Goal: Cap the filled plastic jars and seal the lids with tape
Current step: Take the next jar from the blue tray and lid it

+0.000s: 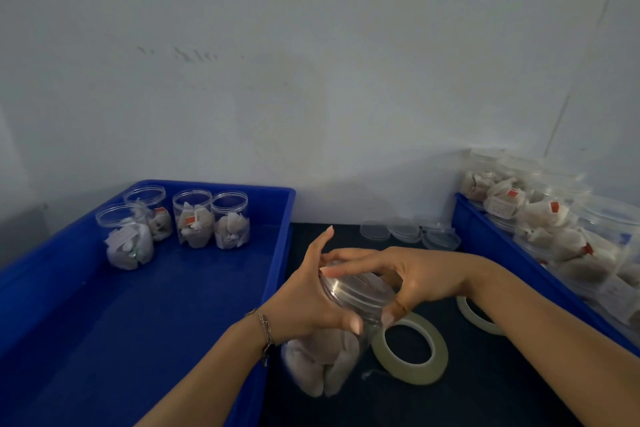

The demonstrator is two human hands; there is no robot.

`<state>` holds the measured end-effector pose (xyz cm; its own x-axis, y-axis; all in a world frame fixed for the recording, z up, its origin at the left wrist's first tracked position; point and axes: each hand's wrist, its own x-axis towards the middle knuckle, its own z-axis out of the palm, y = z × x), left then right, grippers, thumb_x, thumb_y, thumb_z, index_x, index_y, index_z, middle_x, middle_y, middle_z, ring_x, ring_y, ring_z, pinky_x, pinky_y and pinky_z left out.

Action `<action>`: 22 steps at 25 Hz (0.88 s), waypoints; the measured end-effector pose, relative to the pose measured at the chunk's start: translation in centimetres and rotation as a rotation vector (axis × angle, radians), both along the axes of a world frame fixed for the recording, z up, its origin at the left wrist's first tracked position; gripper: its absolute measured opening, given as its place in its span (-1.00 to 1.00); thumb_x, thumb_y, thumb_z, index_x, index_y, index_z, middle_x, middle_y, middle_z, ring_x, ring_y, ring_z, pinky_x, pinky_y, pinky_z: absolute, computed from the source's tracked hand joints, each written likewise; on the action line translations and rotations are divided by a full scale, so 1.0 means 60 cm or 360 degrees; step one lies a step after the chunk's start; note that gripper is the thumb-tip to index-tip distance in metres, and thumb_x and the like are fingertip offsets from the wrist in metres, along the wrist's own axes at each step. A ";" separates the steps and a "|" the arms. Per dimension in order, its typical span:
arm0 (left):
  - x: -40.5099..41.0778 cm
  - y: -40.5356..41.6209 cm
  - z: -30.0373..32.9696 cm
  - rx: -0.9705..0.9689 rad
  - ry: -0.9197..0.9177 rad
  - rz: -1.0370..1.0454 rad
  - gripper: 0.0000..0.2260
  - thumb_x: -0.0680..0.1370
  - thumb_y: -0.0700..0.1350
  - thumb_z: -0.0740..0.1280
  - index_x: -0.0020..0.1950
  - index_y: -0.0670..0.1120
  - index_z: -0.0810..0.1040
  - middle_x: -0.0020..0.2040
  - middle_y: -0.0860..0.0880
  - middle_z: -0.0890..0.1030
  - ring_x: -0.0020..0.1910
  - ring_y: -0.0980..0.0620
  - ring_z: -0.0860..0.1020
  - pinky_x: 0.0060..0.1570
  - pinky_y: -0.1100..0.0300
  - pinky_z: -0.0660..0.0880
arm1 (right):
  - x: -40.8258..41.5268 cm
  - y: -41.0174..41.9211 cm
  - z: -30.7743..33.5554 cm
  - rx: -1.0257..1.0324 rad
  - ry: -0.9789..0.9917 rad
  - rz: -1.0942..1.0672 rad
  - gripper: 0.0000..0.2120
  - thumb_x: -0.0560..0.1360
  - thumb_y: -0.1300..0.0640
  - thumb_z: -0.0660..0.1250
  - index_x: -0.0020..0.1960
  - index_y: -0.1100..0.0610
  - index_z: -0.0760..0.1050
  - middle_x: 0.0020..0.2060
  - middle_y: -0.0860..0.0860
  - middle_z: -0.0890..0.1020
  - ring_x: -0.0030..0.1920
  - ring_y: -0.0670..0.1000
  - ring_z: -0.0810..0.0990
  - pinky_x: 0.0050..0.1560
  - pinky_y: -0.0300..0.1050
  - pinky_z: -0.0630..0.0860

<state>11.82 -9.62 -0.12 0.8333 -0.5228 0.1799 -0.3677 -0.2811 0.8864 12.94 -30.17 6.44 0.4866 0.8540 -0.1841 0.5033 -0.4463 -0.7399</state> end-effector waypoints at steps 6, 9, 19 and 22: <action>-0.002 -0.001 0.002 -0.0093 0.0173 -0.0081 0.25 -0.01 0.41 0.47 0.47 0.15 -0.21 0.23 0.33 0.27 0.11 0.53 0.37 0.01 0.63 0.31 | -0.006 0.005 0.011 -0.0080 -0.0136 -0.0090 -0.29 0.33 -0.03 0.49 0.37 -0.38 0.27 0.32 -0.41 0.29 0.34 -0.31 0.29 0.27 -0.28 0.42; -0.004 -0.011 -0.010 0.0027 0.0105 0.0008 0.23 0.13 0.22 0.53 0.50 0.07 -0.29 0.15 0.39 0.29 0.07 0.64 0.33 -0.01 0.68 0.26 | -0.010 0.015 -0.004 -0.0247 -0.0451 -0.0355 -0.35 0.23 -0.39 0.37 0.27 -0.52 0.22 0.18 -0.29 0.40 0.15 -0.22 0.44 0.21 -0.09 0.48; 0.003 -0.021 -0.034 0.0429 0.0048 -0.0116 0.17 0.19 0.17 0.56 0.43 0.20 -0.31 0.37 0.26 0.18 0.40 0.21 0.22 0.30 0.37 0.18 | -0.027 -0.003 -0.067 0.0129 -0.0327 -0.0536 -0.35 0.34 -0.24 0.41 0.38 -0.25 0.29 0.25 -0.26 0.46 0.20 -0.23 0.48 0.17 -0.16 0.51; 0.004 -0.023 -0.034 0.0517 0.0001 0.0038 0.27 0.11 0.19 0.59 0.35 0.34 -0.43 0.45 0.18 0.09 0.29 0.29 0.20 0.16 0.46 0.19 | -0.021 0.004 -0.066 0.0143 -0.0315 -0.0686 -0.37 0.39 -0.23 0.37 0.40 -0.15 0.30 0.27 -0.16 0.47 0.21 -0.16 0.49 0.18 -0.14 0.50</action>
<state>12.07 -11.02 -2.19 0.8462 -0.5328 0.0061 -0.3568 -0.5580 0.7492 11.69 -29.94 2.46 0.8180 0.5751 0.0130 0.4217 -0.5841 -0.6936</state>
